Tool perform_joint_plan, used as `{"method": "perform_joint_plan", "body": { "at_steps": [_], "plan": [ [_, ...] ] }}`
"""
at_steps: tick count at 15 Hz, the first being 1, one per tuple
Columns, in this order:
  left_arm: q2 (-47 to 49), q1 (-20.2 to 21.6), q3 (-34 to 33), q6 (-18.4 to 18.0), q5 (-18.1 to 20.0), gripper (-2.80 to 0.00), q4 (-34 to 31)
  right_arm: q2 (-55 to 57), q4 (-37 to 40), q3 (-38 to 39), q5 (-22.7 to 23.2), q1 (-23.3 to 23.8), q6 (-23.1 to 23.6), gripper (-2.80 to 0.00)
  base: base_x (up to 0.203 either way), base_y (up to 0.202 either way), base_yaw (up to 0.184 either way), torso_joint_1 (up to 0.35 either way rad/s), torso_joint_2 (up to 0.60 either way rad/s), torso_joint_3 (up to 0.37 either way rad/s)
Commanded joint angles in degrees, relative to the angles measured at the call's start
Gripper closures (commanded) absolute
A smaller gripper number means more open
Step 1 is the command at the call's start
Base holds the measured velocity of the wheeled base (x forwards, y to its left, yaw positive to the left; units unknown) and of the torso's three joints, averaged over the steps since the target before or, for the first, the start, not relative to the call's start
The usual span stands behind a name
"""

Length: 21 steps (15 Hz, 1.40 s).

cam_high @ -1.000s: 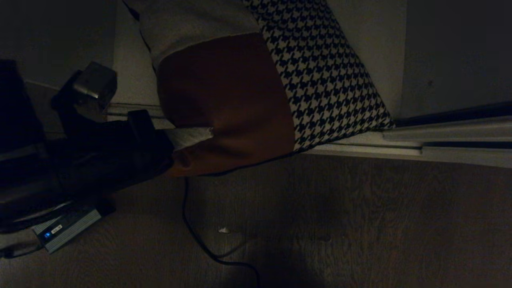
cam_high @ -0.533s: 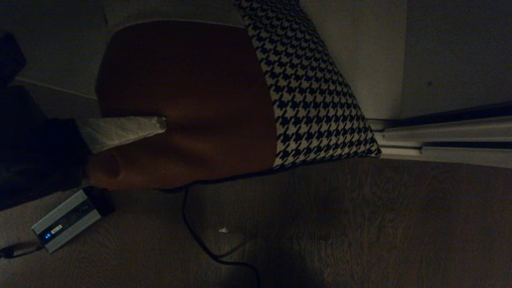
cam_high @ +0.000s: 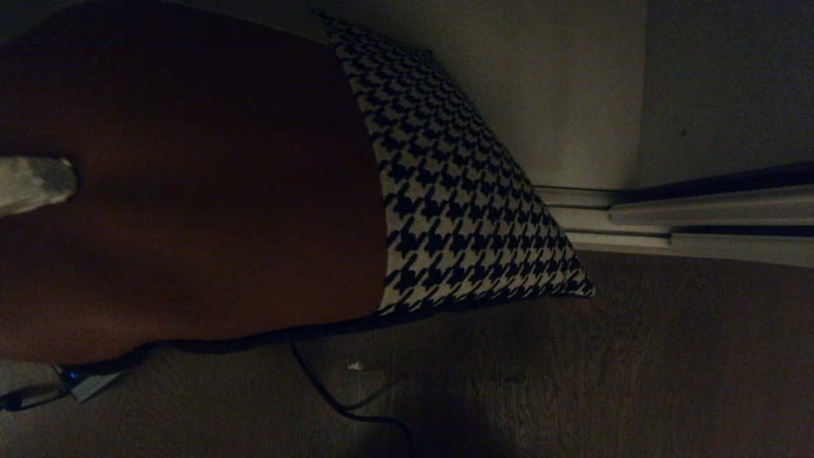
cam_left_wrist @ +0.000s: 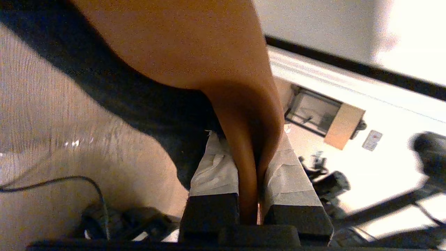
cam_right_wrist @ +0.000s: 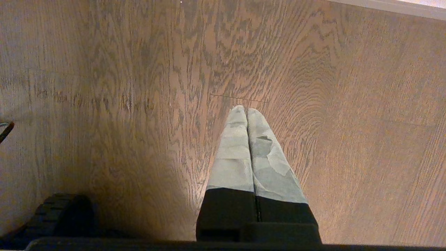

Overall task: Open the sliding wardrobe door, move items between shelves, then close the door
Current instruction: Place the pillow on the higher shelf

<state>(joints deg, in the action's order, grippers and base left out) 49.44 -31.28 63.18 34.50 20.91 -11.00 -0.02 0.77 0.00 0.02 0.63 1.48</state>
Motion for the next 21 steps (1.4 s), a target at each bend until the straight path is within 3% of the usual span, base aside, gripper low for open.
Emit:
{"method": "perform_joint_plan", "body": {
  "at_steps": [1,5,8,12,19,21],
  "plan": [
    [-1.25,-0.01,4.2,0.19,0.54,0.0,-2.1,0.11,0.02,0.18,-0.02,0.01,0.02,0.0,0.0,0.0,0.0,0.0,0.0,0.0],
    [-1.63,-0.01,13.29,0.02,4.51,0.0,-11.99,0.03,0.02,0.18,-0.01,0.07,0.02,0.0,0.0,0.0,0.0,0.0,0.0,0.0],
    [-3.45,0.08,15.32,-6.4,5.29,0.0,-19.73,0.11,0.02,0.18,0.04,0.07,0.02,0.0,0.0,0.0,0.0,0.0,0.0,0.0],
    [-4.01,0.59,20.8,-7.45,4.8,0.0,-23.59,0.11,0.02,0.18,0.05,0.05,0.02,0.0,0.0,0.0,0.0,0.0,0.0,0.0],
    [-4.37,0.96,22.95,-22.01,-4.94,0.0,-26.65,0.11,0.02,0.18,-0.02,-0.02,0.02,0.0,0.0,0.0,0.0,0.0,0.0,0.0],
    [-5.32,0.96,23.23,-22.65,-5.0,0.0,-28.2,0.11,0.02,0.18,0.04,0.0,0.02,0.0,0.0,0.0,0.0,0.0,0.0,0.0]
  ]
}}
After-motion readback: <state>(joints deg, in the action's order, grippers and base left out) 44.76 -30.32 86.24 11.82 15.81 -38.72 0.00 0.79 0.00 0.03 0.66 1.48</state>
